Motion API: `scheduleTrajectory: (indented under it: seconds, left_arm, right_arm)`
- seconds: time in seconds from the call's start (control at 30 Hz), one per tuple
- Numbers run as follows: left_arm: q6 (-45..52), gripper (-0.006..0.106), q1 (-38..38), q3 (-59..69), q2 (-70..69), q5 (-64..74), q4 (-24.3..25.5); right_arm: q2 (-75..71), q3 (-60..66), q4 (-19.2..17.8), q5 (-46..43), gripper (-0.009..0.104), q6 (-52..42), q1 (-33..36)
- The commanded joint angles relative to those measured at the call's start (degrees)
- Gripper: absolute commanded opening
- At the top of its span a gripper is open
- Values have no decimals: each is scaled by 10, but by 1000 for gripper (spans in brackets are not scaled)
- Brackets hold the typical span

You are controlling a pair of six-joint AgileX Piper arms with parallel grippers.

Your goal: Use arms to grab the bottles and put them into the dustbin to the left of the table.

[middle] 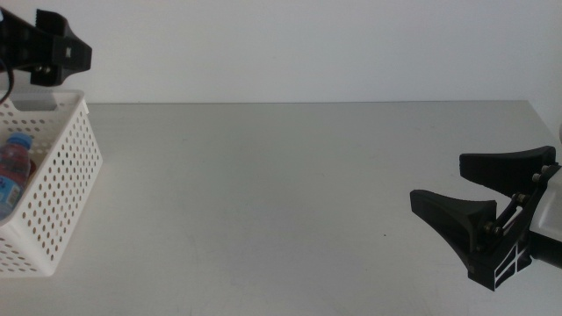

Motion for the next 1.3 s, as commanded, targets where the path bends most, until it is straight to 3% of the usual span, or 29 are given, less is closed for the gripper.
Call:
scheduleTrajectory:
  seconds: [0.0,0.23,0.87,0.97,1.1,1.27]
  left_arm:
    - [-60,94,-16,33,-56,-84,38]
    - [-181,94,-15,124,-157,-134,99]
    - [-183,94,-16,132,-179,-131,106]
    - [-183,94,-16,148,-182,-134,106]
    - [-183,94,-16,213,-227,-175,105]
    - [-183,94,-16,338,-320,-277,106]
  right_arm:
    - [-4,-22,-3,-42,58,-3,0]
    - [-4,-22,-3,-42,58,-3,0]
    - [-26,15,-3,-42,58,-3,-10]
    - [-61,43,-4,-43,58,-3,-61]
    - [-144,95,-9,-44,58,-3,-181]
    - [-256,172,-58,-43,58,-3,-272]
